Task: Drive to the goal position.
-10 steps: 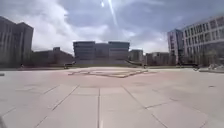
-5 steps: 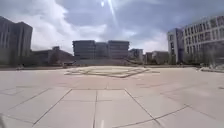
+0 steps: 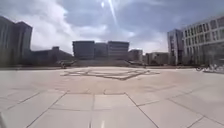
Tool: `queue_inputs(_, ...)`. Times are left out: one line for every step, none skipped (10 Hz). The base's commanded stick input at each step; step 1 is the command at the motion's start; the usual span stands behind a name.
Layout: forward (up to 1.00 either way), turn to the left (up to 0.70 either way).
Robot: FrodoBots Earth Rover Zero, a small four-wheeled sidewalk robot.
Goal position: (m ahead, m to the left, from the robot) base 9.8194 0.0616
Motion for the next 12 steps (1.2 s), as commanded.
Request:
queue_inputs(0.7, 0.0)
queue_inputs(0.7, 0.0)
queue_inputs(0.7, 0.0)
queue_inputs(0.7, 0.0)
queue_inputs(0.7, 0.0)
queue_inputs(0.7, 0.0)
queue_inputs(0.7, 0.0)
queue_inputs(0.7, 0.0)
queue_inputs(0.7, 0.0)
queue_inputs(0.7, 0.0)
queue_inputs(0.7, 0.0)
queue_inputs(0.7, 0.0)
